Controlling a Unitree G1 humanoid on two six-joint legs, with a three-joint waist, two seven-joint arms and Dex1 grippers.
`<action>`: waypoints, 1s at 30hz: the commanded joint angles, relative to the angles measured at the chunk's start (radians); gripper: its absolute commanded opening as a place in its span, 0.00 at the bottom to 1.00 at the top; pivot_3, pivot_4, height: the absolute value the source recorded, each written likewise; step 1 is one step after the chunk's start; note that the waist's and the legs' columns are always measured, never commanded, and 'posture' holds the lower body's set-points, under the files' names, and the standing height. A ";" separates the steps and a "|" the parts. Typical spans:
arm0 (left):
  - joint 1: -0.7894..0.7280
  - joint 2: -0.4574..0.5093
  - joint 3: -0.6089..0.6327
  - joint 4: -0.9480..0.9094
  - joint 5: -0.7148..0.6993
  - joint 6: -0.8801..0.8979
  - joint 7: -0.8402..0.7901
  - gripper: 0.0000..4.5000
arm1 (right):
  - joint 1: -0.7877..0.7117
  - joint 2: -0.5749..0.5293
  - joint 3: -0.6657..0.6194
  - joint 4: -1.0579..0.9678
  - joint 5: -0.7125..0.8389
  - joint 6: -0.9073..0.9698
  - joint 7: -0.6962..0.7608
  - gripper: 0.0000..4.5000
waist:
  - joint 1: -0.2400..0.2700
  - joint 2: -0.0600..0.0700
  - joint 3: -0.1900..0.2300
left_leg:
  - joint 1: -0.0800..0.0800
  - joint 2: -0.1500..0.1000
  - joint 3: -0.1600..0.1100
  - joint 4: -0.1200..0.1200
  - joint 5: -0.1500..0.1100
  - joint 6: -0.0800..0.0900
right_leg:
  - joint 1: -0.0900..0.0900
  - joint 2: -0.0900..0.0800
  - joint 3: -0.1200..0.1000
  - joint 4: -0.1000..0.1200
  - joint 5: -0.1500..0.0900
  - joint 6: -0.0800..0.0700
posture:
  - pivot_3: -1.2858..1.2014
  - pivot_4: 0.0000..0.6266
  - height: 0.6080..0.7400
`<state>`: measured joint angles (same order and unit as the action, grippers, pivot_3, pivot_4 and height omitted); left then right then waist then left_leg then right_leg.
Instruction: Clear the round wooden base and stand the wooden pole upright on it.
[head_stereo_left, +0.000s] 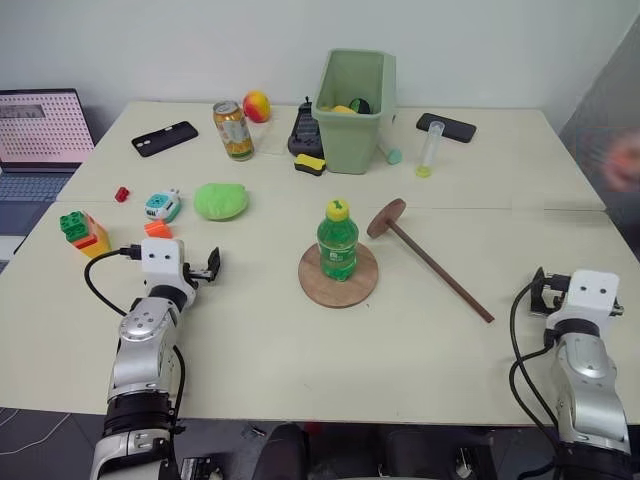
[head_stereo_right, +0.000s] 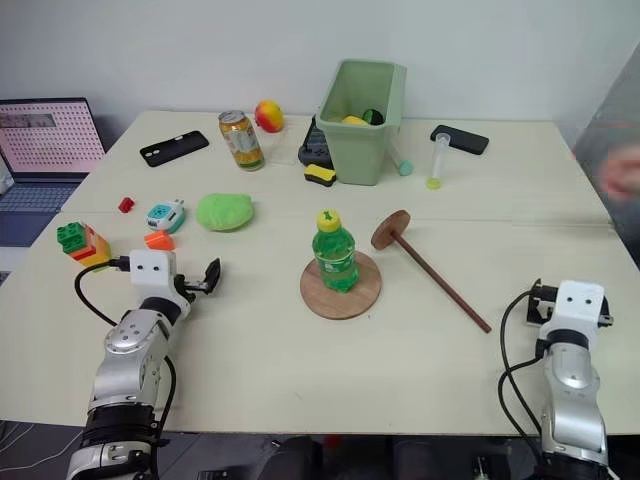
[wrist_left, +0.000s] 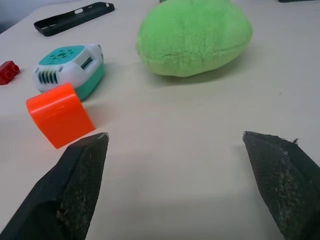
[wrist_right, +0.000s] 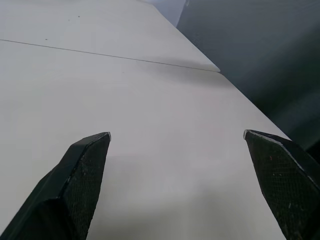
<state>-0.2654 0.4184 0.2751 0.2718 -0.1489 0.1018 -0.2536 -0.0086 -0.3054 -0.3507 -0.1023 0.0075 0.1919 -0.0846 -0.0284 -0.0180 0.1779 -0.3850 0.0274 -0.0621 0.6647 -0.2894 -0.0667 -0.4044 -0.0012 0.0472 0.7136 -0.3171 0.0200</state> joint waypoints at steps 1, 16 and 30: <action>0.014 0.019 0.013 -0.071 -0.012 0.019 -0.009 1.00 | -0.002 -0.010 -0.015 -0.032 -0.006 -0.021 0.000 1.00 | 0.000 0.000 0.000 | 0.000 0.000 0.000 0.000 0.000 0.000 | 0.000 0.000 0.000 0.000 0.000 0.000 | 0.52 0.24 1.00; 0.129 0.272 0.054 -0.557 -0.437 0.342 -0.473 1.00 | -0.220 -0.347 0.128 -0.337 0.658 0.458 0.736 1.00 | -0.008 0.000 0.001 | 0.001 0.002 -0.002 0.000 0.000 0.000 | 0.001 0.002 -0.001 0.000 0.000 0.000 | 0.52 0.24 1.00; 0.364 0.285 0.029 -1.000 -0.583 0.399 -0.490 1.00 | -0.684 -0.057 0.496 -0.078 0.527 0.504 0.706 1.00 | -0.001 -0.001 0.001 | 0.000 0.002 -0.009 0.001 0.000 0.000 | 0.005 0.000 -0.003 -0.003 0.000 0.000 | 0.52 0.24 1.00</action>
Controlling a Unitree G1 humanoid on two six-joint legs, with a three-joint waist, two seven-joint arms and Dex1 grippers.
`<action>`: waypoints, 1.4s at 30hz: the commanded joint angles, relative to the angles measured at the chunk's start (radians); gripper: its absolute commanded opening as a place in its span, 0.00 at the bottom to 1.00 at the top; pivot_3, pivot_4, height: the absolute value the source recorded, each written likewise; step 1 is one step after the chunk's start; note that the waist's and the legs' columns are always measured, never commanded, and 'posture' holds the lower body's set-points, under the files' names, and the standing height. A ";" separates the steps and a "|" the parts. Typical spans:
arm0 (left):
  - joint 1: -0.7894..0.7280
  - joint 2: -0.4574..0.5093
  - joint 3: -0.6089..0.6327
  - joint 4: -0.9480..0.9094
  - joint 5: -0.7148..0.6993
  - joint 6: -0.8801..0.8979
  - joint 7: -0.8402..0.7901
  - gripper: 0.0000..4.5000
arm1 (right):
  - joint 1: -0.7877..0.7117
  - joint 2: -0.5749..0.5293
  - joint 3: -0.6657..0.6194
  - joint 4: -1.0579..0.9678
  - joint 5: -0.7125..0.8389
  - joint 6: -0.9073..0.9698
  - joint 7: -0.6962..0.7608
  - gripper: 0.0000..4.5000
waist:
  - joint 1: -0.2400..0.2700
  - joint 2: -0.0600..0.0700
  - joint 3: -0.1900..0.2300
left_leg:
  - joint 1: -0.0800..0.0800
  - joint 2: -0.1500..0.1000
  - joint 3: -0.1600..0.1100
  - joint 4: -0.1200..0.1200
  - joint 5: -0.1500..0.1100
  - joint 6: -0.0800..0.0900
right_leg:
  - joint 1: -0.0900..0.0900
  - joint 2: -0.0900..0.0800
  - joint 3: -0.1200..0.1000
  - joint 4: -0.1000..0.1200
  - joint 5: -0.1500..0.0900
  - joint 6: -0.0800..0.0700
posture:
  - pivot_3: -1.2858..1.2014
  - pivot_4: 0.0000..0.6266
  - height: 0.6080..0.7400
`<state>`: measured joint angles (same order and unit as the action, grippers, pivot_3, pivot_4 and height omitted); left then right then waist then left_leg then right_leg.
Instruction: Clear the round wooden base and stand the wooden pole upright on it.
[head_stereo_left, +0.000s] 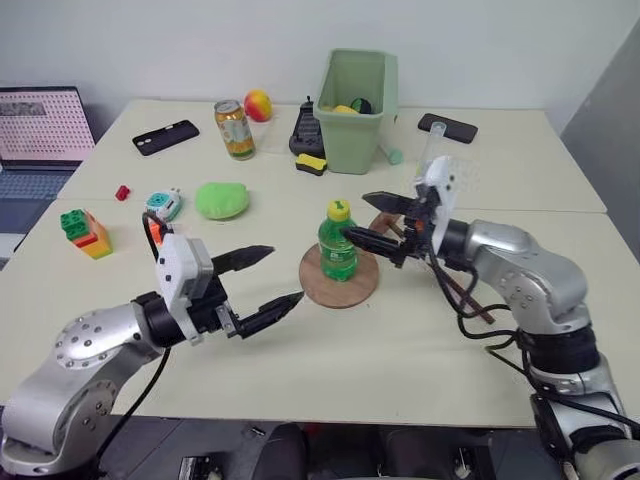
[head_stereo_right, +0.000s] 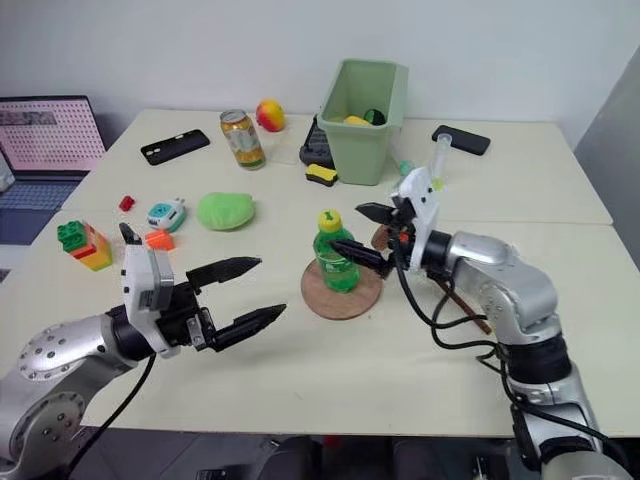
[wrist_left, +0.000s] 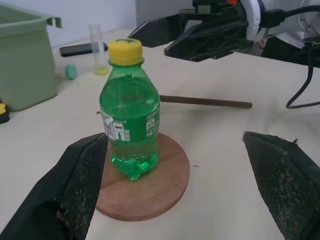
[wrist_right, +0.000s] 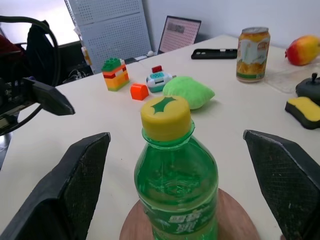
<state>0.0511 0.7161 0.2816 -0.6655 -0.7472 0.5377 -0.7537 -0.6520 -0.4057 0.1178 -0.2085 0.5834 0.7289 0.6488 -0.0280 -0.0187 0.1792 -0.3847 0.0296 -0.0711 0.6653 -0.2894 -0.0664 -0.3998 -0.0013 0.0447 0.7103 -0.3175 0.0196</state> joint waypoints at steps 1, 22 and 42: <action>0.061 -0.018 0.023 -0.071 0.015 -0.038 0.020 1.00 | -0.047 0.061 0.030 0.044 -0.058 -0.033 -0.036 1.00 | -0.003 0.000 0.000 | 0.001 0.000 0.000 0.000 0.000 0.000 | 0.000 0.000 0.000 0.001 0.000 0.000 | 0.52 0.24 1.00; 0.038 -0.062 0.001 -0.091 0.031 -0.046 0.138 1.00 | -0.110 0.172 0.018 0.151 -0.103 -0.097 -0.003 0.34 | -0.005 0.000 0.000 | 0.001 -0.001 -0.001 -0.001 0.000 0.000 | -0.001 0.001 0.000 0.001 0.000 0.000 | 0.52 0.24 1.00; -0.477 -0.094 -0.154 0.061 -0.070 0.103 0.173 1.00 | -0.430 -0.116 -0.231 0.417 -0.228 -0.209 -0.096 0.32 | -0.001 0.000 0.001 | -0.010 -0.003 0.000 0.002 0.001 0.000 | -0.006 0.001 -0.003 -0.002 0.000 0.000 | 0.52 0.24 1.00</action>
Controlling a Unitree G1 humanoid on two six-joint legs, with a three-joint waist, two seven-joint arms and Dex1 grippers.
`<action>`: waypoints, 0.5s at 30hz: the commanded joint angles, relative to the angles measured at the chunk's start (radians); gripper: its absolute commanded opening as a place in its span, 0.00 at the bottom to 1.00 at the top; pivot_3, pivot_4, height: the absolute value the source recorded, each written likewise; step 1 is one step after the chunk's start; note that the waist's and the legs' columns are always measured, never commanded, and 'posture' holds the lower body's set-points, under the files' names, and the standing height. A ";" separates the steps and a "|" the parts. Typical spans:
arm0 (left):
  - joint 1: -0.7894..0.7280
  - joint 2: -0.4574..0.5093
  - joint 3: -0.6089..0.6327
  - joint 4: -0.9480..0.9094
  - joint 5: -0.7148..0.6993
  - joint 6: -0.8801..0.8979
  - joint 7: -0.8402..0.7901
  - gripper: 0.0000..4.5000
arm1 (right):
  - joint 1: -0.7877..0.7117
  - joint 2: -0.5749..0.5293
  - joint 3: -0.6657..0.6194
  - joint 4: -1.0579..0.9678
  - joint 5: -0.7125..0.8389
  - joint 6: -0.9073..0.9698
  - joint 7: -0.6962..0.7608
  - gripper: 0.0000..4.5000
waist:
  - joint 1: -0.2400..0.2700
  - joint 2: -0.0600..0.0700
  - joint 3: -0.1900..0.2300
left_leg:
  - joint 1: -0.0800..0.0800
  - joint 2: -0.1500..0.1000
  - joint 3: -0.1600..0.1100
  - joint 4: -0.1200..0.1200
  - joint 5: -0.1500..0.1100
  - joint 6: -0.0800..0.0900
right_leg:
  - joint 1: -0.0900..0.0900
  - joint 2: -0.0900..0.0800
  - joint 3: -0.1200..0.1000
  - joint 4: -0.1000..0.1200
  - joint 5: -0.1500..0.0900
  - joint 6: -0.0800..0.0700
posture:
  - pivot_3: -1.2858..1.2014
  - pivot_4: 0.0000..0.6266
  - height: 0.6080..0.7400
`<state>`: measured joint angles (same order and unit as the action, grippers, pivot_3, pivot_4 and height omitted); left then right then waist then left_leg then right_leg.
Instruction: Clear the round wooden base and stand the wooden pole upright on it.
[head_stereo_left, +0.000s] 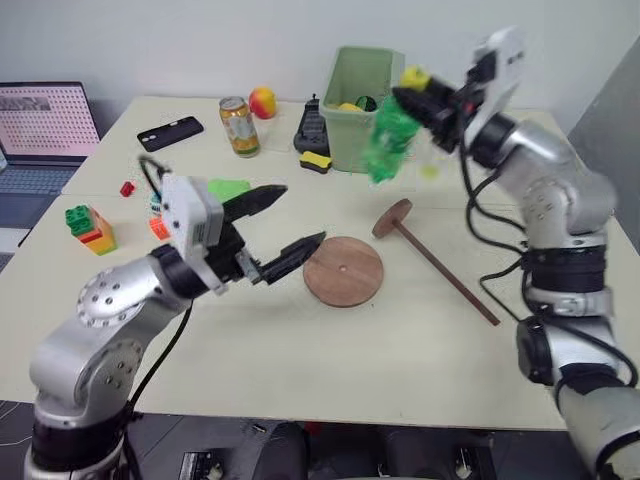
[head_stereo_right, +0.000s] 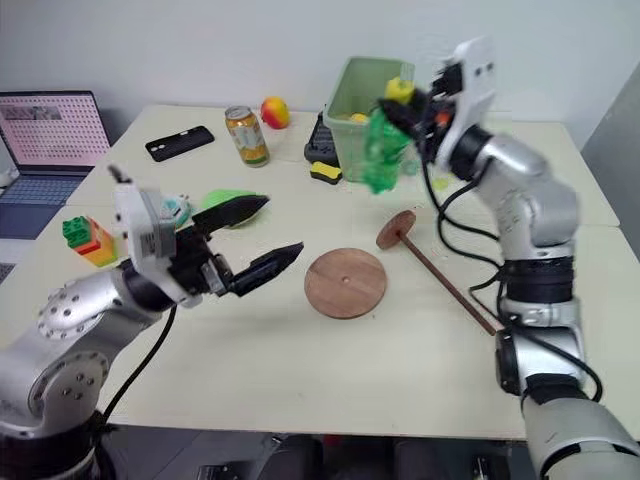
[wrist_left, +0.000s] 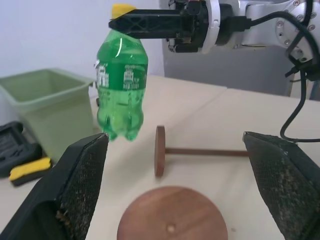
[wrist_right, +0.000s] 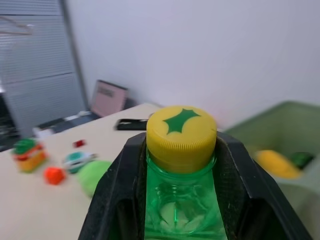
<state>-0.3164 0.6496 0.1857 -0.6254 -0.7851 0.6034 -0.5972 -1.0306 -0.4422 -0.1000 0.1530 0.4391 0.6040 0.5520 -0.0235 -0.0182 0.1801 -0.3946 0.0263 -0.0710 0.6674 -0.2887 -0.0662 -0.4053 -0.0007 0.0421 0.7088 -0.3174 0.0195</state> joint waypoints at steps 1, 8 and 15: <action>-0.145 -0.040 -0.081 0.034 -0.028 0.043 0.017 1.00 | -0.057 -0.108 -0.004 0.088 -0.113 -0.105 0.008 0.32 | -0.006 0.000 0.000 | 0.000 0.001 0.001 -0.001 0.000 0.000 | 0.000 -0.001 0.001 -0.002 0.000 0.000 | 0.52 0.24 1.00; -0.285 -0.144 -0.215 0.141 0.043 0.035 0.002 1.00 | -0.107 -0.192 0.029 0.433 -0.262 -0.268 -0.005 0.32 | -0.016 0.000 0.000 | 0.000 0.000 0.006 -0.002 0.001 -0.002 | -0.002 -0.002 0.002 -0.003 0.000 0.000 | 0.52 0.24 1.00; -0.314 -0.201 -0.279 0.209 0.135 -0.024 -0.027 1.00 | -0.131 -0.177 0.001 0.771 -0.309 -0.435 -0.042 0.32 | -0.028 0.000 0.000 | 0.000 0.001 0.009 -0.003 0.002 -0.003 | -0.003 -0.001 0.004 -0.003 0.000 0.000 | 0.52 0.24 1.00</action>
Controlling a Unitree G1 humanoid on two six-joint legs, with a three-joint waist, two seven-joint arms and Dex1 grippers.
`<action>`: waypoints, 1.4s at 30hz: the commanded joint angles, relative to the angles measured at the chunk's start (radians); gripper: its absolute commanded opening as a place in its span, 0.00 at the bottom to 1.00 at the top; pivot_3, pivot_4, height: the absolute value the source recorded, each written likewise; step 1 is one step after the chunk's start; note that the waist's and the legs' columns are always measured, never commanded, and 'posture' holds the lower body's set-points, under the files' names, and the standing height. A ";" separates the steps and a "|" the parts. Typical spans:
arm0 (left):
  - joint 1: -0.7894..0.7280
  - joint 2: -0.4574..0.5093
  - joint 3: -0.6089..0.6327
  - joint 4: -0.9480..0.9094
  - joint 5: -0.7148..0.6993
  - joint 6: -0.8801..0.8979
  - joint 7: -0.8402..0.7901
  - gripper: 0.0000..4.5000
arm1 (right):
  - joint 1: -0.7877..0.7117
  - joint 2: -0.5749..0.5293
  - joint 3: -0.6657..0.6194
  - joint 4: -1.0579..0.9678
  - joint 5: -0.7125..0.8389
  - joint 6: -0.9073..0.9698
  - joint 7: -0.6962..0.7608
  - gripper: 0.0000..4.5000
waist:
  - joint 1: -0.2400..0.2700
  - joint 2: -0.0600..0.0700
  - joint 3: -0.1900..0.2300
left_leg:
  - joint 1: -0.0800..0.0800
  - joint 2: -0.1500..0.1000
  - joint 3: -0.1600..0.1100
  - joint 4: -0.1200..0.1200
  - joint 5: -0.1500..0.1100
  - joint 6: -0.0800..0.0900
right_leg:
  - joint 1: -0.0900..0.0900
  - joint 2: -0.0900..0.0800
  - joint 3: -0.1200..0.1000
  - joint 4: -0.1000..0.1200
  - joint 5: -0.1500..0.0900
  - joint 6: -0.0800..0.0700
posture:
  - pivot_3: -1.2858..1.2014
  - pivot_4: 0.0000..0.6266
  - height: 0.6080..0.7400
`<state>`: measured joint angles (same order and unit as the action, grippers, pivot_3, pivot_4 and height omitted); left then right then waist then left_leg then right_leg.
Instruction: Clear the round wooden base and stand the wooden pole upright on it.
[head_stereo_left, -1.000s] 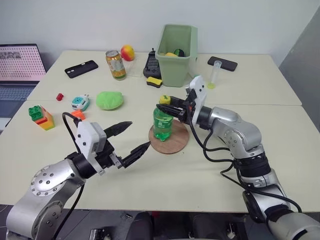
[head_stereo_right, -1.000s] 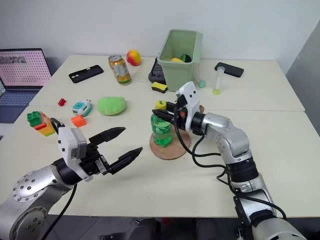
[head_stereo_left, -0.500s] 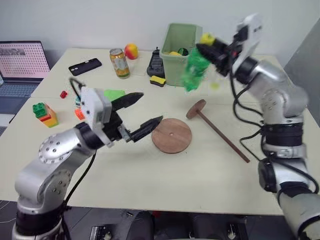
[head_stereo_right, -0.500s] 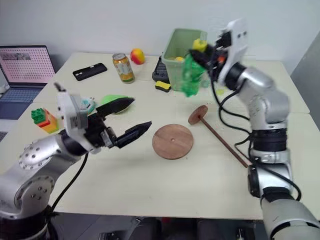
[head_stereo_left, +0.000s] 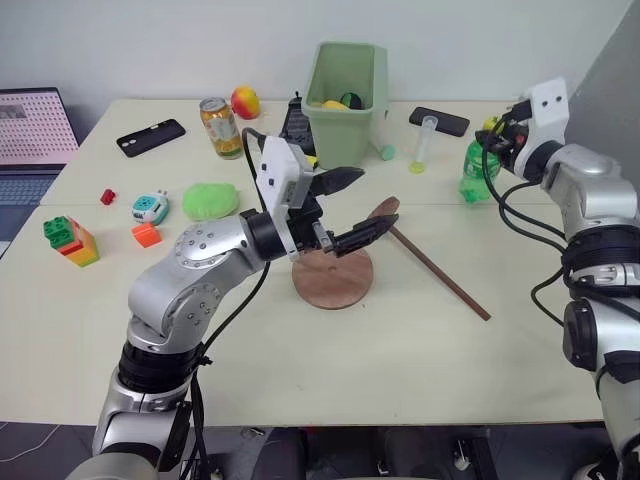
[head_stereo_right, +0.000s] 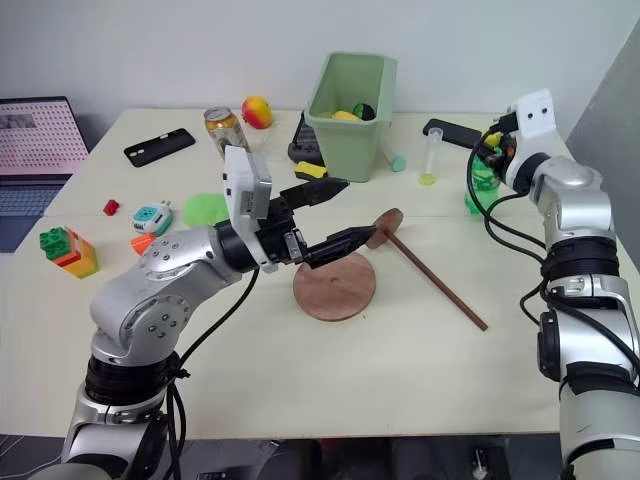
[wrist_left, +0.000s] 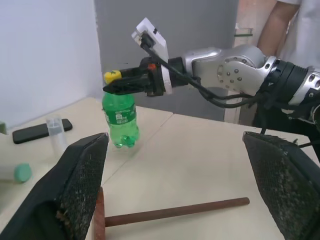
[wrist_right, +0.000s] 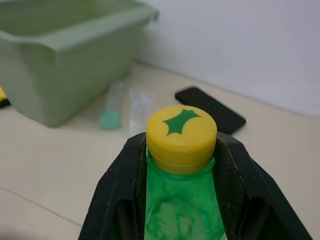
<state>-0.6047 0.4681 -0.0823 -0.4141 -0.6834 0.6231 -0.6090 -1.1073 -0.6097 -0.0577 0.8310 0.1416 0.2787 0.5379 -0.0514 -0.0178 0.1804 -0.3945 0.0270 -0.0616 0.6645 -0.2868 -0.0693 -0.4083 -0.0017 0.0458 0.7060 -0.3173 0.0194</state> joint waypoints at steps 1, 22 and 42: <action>-0.028 -0.025 -0.011 0.000 0.038 -0.044 -0.018 1.00 | -0.060 -0.008 -0.047 0.123 -0.011 -0.120 -0.034 0.32 | 0.000 0.000 0.000 | -0.001 0.001 0.000 0.000 0.000 0.000 | -0.001 0.000 0.000 0.000 0.000 0.000 | 0.52 0.24 1.00; 0.093 0.030 0.116 -0.084 -0.028 0.017 -0.033 1.00 | -0.161 -0.061 -0.058 -0.235 0.057 0.095 0.112 0.99 | 0.000 0.001 0.000 | 0.000 0.002 0.001 0.000 0.000 -0.001 | -0.001 -0.001 0.001 0.001 0.000 0.000 | 0.52 0.24 1.00; 0.624 0.123 0.192 -0.367 0.047 -0.113 -0.040 1.00 | -0.025 -0.050 0.448 -0.398 0.033 0.697 0.477 0.99 | 0.032 0.002 0.001 | -0.004 -0.001 -0.011 0.012 -0.002 0.004 | 0.002 -0.003 -0.004 0.006 0.000 0.000 | 0.52 0.24 1.00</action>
<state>0.0130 0.5941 0.1121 -0.7268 -0.6421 0.5324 -0.6643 -1.1053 -0.6472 0.3929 0.4285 0.1961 1.0060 0.9881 -0.0191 -0.0158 0.1809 -0.3986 0.0269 -0.0724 0.6763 -0.2892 -0.0651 -0.4066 -0.0043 0.0421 0.7116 -0.3173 0.0194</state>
